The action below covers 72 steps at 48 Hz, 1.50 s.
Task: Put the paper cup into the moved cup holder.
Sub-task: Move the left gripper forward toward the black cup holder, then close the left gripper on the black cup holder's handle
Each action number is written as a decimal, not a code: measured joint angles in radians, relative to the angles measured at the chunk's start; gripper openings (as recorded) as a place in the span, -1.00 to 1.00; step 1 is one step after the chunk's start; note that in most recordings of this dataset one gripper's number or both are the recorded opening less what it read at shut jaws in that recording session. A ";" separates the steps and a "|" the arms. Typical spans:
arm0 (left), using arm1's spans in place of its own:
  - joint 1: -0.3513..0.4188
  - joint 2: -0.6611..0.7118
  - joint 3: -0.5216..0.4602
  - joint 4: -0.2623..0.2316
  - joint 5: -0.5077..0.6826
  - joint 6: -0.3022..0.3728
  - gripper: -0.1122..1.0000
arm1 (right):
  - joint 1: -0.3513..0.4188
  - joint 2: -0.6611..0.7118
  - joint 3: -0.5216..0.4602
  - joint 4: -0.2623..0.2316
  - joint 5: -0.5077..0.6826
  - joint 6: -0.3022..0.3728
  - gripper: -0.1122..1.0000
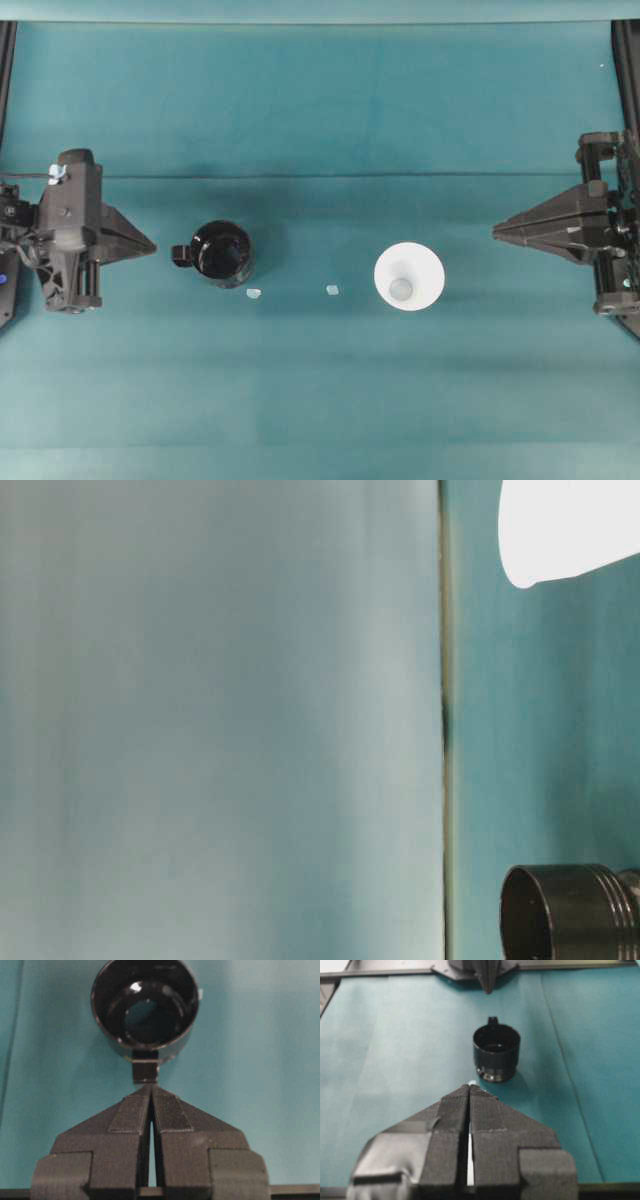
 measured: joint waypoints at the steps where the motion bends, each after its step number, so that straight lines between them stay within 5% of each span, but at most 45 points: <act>1: 0.000 0.000 0.000 0.000 0.000 -0.002 -0.78 | 0.000 0.000 0.000 0.000 0.000 0.000 -0.76; 7: 0.000 -0.005 0.000 0.000 0.000 -0.006 -0.59 | 0.002 0.002 0.000 0.000 0.000 0.000 -0.76; 19: 0.009 -0.003 0.018 0.000 -0.003 -0.028 0.67 | 0.000 0.003 0.000 0.000 0.000 0.000 -0.76; 22: 0.009 0.002 0.026 0.000 -0.014 -0.023 0.85 | 0.000 0.003 0.000 0.000 0.000 0.000 -0.76; 54: 0.026 0.270 0.041 0.002 -0.299 -0.026 0.76 | -0.003 0.012 0.000 0.000 0.000 0.000 -0.76; 72: 0.028 0.354 -0.002 0.000 -0.322 -0.023 0.73 | -0.003 0.012 0.000 0.000 0.009 0.002 -0.76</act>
